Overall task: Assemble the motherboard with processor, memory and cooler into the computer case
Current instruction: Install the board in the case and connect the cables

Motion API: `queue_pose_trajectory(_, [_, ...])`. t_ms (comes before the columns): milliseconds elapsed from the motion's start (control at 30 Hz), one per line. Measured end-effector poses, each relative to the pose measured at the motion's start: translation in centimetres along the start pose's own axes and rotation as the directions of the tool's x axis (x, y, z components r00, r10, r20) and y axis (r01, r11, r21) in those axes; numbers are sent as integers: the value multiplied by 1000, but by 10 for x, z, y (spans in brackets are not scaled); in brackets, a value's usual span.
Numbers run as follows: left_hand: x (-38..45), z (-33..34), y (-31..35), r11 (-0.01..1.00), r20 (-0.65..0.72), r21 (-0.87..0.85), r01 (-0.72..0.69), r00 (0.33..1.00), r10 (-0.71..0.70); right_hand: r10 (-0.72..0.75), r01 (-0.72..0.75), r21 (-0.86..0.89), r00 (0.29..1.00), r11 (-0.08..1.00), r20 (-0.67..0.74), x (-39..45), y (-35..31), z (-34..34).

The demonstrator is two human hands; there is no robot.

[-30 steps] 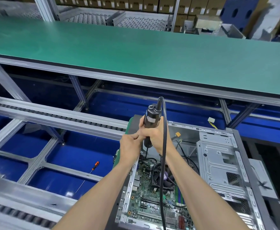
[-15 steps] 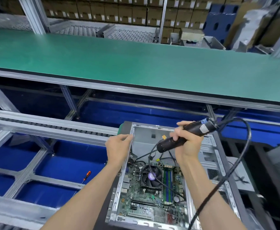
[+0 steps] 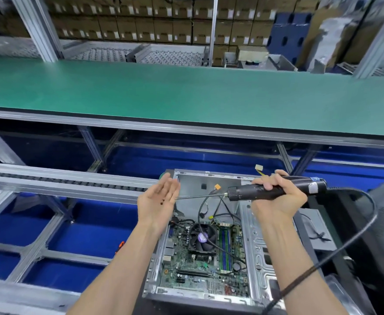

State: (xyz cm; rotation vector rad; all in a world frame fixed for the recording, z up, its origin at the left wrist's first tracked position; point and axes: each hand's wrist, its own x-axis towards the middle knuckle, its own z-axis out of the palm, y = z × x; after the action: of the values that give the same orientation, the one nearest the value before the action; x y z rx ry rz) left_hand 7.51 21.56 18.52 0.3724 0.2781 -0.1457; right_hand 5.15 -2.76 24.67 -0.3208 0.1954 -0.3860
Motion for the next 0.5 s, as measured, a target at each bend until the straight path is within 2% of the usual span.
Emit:
queue_pose_trajectory(267, [-9,-1,-6,993,190,90,71,978,-87,26,-26,-21,1000,999,-8,-8,8,10])
queue_pose_trajectory(500, [-8,-2,-6,992,253,77,96,961,-112,35,-35,-7,999,999,-19,-8,10,8])
